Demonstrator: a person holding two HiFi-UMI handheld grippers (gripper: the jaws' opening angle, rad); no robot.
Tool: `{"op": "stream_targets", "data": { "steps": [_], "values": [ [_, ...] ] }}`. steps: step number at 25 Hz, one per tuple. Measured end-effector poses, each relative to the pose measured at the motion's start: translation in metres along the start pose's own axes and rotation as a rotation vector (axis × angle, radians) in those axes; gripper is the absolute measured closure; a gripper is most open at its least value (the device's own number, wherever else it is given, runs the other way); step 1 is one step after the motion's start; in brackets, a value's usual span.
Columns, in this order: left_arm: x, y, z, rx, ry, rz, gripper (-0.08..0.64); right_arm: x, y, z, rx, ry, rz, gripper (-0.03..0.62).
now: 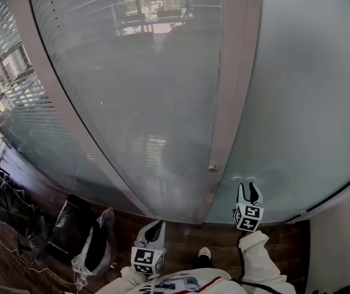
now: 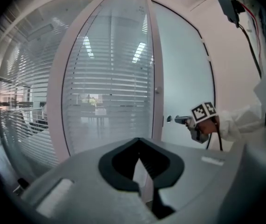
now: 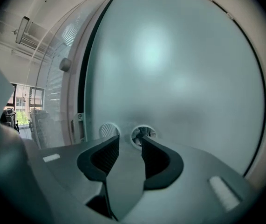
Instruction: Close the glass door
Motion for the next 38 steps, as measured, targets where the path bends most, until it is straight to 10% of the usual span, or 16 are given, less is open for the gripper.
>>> {"op": "stream_targets", "data": {
  "steps": [6, 15, 25, 38],
  "values": [
    [0.017, -0.012, -0.031, 0.081, -0.041, 0.023, 0.557, 0.041, 0.024, -0.096, -0.069, -0.008, -0.024, 0.586],
    [0.059, -0.054, -0.077, 0.221, -0.023, 0.049, 0.557, 0.088, 0.076, -0.247, -0.101, -0.009, -0.024, 0.584],
    [0.093, -0.088, -0.095, 0.23, 0.0, 0.141, 0.558, 0.158, 0.076, -0.291, -0.113, 0.092, 0.058, 0.584],
    [0.12, -0.176, -0.163, 0.237, -0.007, 0.119, 0.557, 0.165, 0.076, -0.383, -0.306, -0.118, 0.043, 0.584]
  ]
}}
Point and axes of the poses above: the fingertips, and each gripper's own axes: z forward along the fingers, y to its left, x out of its underside, the point moved 1 cm from there along -z, backward along the fingers, and after that the axes turned 15 degrees about y, right-handed, at the moved point
